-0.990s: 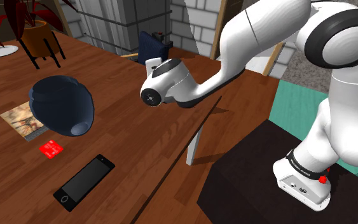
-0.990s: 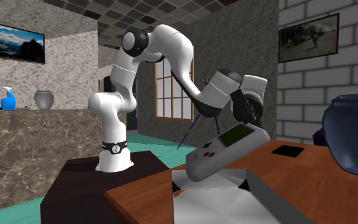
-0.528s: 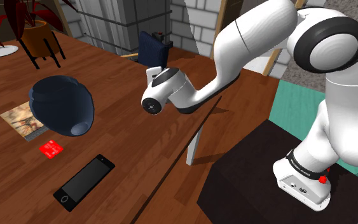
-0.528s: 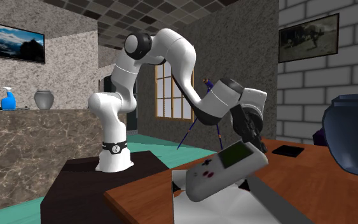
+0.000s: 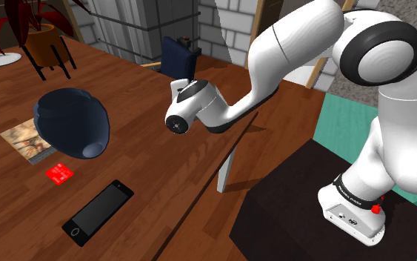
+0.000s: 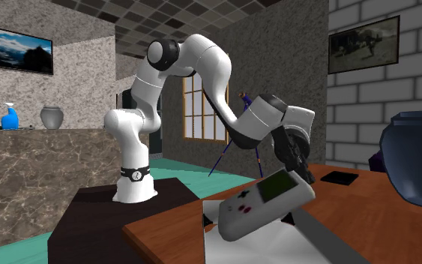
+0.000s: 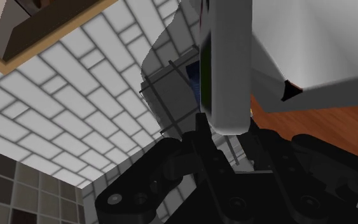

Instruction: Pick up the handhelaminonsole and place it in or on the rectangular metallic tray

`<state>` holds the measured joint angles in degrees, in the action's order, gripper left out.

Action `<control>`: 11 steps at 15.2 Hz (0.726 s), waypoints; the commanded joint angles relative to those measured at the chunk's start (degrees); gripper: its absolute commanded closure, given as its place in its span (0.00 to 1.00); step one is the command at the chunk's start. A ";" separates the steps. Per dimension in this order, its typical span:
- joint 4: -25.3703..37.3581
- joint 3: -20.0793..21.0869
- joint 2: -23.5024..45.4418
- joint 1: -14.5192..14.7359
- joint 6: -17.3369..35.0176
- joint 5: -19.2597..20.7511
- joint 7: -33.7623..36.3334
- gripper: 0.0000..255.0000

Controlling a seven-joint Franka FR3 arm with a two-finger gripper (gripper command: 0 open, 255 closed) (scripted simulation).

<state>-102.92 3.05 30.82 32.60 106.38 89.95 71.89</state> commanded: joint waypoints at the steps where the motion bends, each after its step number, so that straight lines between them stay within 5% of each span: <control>1: 0.01 0.00 -0.01 0.00 -0.01 0.01 0.00 0.00; 6: 0.02 0.00 -0.01 0.00 -0.01 0.01 0.00 0.00; 11: -1.96 2.08 -2.25 3.09 -4.23 -2.78 -0.05 0.00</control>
<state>-104.60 4.95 28.70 35.38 102.60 87.42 71.68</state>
